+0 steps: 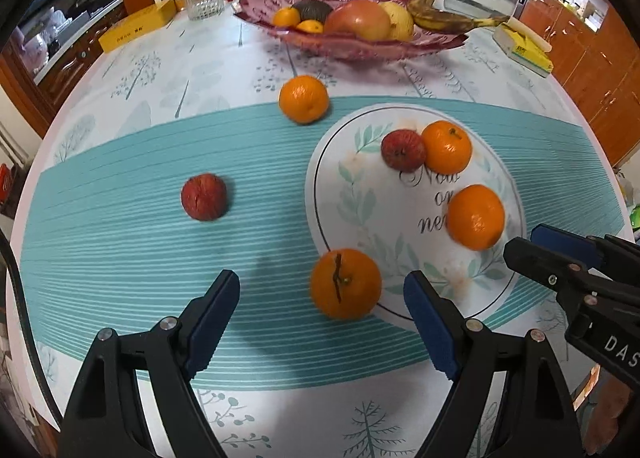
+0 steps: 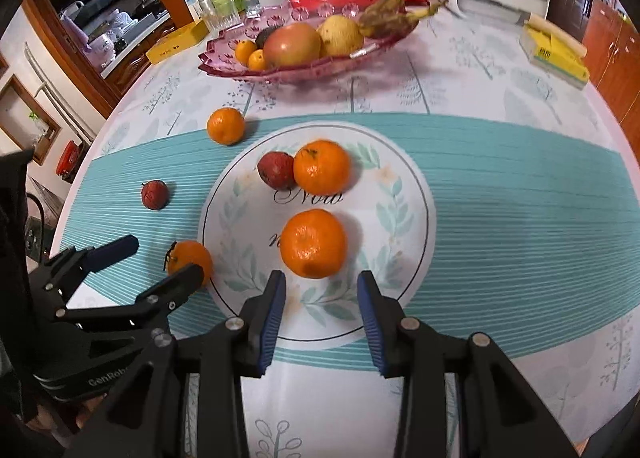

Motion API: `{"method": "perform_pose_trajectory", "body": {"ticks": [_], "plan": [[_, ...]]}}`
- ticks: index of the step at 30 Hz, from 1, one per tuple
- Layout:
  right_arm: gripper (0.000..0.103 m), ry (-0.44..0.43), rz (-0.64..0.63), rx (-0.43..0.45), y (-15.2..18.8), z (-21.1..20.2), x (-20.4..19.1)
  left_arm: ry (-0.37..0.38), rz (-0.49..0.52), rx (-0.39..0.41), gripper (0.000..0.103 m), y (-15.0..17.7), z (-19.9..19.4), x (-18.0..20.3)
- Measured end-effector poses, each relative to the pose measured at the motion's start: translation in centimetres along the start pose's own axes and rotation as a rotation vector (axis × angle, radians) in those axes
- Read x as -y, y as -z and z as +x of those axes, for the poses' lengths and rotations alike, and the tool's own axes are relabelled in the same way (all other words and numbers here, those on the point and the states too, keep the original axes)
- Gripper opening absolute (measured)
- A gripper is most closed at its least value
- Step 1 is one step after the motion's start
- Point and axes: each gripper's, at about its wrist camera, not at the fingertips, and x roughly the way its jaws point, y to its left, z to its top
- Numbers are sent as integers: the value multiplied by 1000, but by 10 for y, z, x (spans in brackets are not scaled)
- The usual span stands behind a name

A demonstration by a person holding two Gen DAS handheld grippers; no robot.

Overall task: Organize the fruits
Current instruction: 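Grasp a mandarin with the left gripper while the right gripper grasps another mandarin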

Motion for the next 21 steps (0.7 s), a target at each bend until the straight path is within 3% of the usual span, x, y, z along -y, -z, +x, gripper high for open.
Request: {"method": "perform_pose_trajectory", "body": {"ticks": [8, 21], "plan": [[38, -38, -8, -35, -5, 19, -5, 0, -44, -16, 83, 4, 10, -10], [43, -7, -43, -5, -20, 32, -6, 69, -73, -29, 64, 5, 18, -12]]}}
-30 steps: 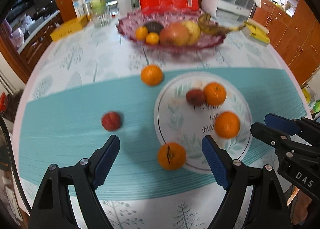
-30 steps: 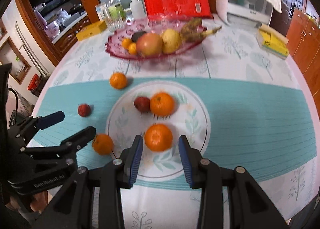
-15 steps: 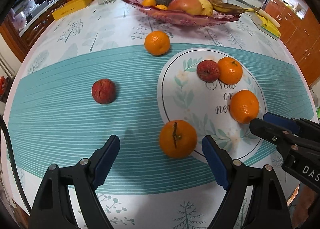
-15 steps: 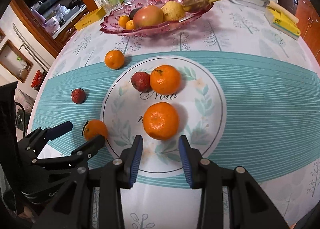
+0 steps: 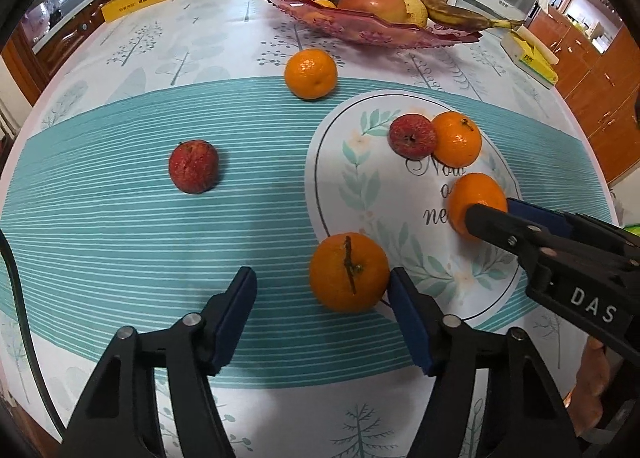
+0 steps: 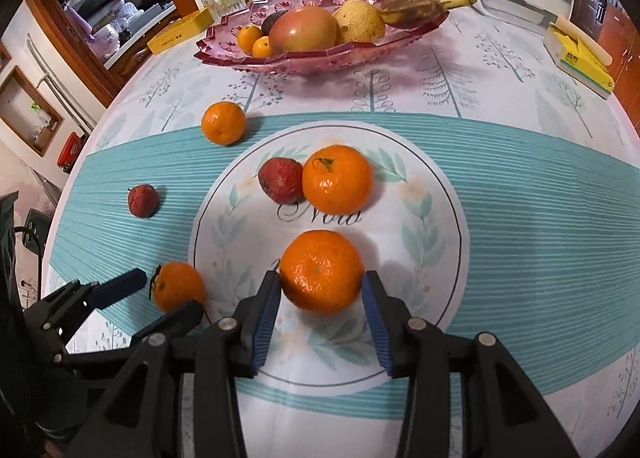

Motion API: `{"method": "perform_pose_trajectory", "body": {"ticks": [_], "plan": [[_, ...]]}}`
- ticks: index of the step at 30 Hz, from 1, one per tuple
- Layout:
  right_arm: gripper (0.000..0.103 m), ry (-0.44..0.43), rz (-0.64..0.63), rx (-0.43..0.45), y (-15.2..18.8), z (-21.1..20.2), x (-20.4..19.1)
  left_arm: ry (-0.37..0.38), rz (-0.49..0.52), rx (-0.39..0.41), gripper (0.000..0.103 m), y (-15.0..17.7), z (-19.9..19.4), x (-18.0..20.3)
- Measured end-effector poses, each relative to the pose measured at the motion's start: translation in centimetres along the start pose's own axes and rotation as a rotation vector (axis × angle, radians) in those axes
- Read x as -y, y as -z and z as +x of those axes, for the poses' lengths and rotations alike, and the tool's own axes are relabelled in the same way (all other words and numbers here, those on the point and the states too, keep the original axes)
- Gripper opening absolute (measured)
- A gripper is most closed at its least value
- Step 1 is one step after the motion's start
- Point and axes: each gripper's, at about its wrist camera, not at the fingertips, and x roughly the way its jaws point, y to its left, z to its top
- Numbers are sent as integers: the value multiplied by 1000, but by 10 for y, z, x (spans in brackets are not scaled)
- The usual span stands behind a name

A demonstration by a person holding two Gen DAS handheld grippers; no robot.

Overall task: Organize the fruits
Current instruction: 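Grasp a mandarin with the left gripper while the right gripper grasps another mandarin, then carry both held mandarins up and into the pink glass bowl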

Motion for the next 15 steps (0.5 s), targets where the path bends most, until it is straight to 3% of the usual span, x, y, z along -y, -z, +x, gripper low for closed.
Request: {"method": "perform_pose_trajectory", "body": {"ticks": [11, 15], "plan": [[43, 16, -39, 30, -3, 2, -4, 15, 17, -21, 40, -4, 5, 10], [45, 18, -36, 24, -6, 5, -4, 7, 30, -28, 38, -5, 5, 13]]}}
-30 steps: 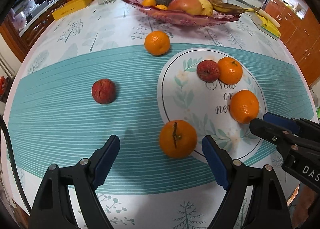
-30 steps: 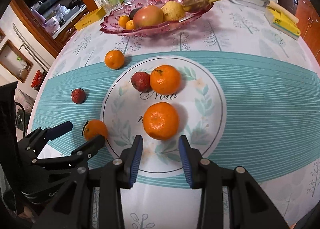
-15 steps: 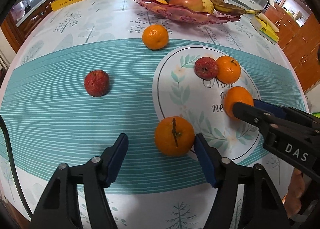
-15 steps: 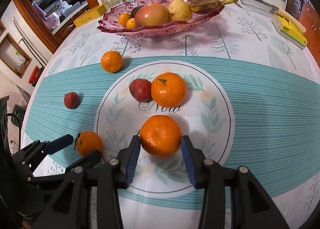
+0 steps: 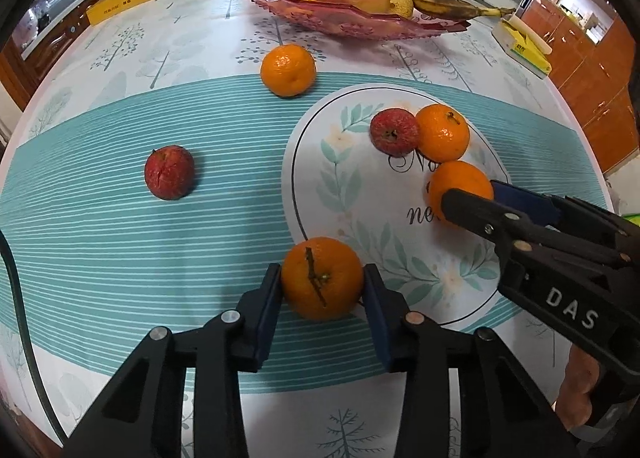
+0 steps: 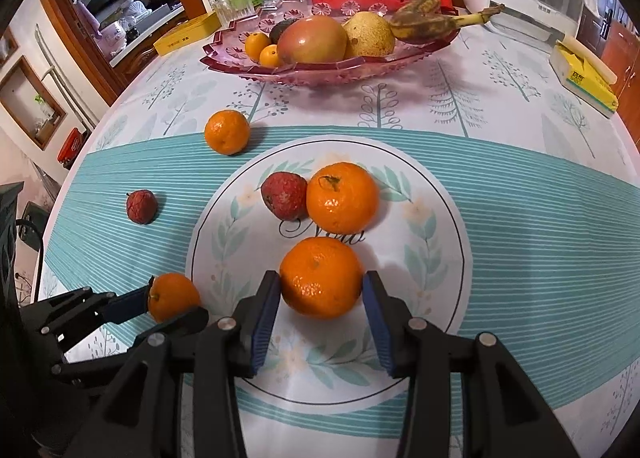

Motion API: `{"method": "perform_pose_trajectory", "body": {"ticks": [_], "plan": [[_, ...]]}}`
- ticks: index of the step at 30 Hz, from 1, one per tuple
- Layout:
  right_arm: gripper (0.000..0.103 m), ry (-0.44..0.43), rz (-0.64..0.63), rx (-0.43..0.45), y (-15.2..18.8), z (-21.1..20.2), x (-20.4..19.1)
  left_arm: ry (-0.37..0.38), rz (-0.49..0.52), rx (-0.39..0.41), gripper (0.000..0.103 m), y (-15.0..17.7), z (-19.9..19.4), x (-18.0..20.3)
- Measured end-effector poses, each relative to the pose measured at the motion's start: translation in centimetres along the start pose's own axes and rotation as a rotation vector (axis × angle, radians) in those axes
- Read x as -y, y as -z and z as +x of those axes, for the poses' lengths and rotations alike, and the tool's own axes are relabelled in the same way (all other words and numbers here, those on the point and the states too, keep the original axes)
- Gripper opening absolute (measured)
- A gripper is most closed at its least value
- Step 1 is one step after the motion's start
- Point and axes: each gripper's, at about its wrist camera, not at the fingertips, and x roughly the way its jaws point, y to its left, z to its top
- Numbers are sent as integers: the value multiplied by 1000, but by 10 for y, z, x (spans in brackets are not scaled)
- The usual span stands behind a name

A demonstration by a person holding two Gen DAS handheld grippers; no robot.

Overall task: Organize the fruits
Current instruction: 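Carry both held mandarins up and into the pink glass bowl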

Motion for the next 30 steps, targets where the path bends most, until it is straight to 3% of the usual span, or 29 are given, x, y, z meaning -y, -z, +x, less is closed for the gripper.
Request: {"method": "perform_pose_trajectory", "body": {"ticks": [19, 26, 30], "plan": [[44, -75, 55, -23, 2, -11, 6, -27, 25, 9, 37, -9, -16, -1], [44, -98, 40, 56, -4, -50, -7, -28, 41, 58, 37, -26, -50, -4], [44, -110, 15, 121, -18, -80, -16, -36, 53, 110, 37, -54, -83, -9]]}}
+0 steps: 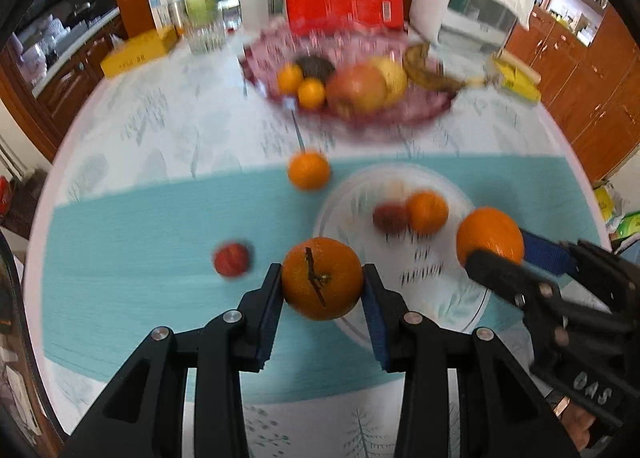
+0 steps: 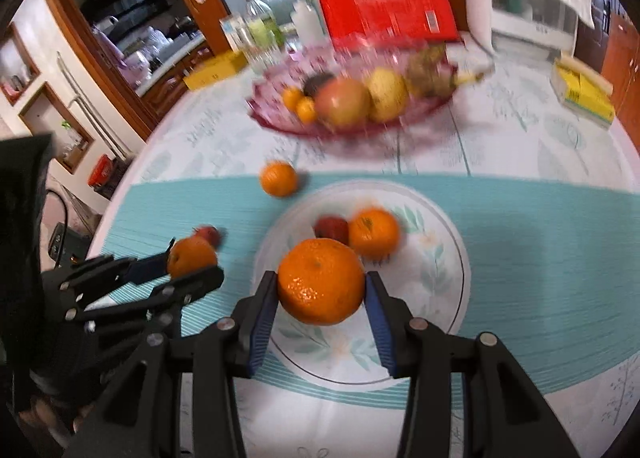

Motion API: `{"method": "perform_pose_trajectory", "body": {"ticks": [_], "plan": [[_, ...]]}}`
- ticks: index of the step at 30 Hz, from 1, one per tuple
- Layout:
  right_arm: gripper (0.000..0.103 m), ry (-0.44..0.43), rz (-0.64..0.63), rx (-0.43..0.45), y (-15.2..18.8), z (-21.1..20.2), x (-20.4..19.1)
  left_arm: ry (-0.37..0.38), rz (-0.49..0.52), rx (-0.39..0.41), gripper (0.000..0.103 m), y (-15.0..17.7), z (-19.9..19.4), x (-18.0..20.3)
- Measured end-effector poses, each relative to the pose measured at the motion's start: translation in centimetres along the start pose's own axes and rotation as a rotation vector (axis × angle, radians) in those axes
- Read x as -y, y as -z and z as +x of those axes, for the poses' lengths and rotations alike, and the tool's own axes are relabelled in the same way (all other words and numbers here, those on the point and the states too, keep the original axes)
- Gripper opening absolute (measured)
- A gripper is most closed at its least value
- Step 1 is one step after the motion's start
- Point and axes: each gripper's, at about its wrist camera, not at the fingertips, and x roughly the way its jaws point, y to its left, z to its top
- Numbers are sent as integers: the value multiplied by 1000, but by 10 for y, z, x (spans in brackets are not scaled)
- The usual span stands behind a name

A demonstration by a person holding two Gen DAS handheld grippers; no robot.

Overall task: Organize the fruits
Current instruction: 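Carry both held mandarins up and into the pink glass bowl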

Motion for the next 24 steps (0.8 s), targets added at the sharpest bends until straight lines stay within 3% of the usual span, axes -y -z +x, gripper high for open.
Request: {"method": "perform_pose_trajectory", "body": {"ticks": [13, 19, 24], "plan": [[44, 51, -160, 246, -119, -92, -40, -36, 89, 254, 37, -132, -113, -22], [44, 78, -159, 292, -168, -98, -41, -55, 107, 284, 37, -178, -121, -28], [44, 84, -102, 254, -198, -69, -30, -58, 120, 266, 37, -205, -98, -31]]}}
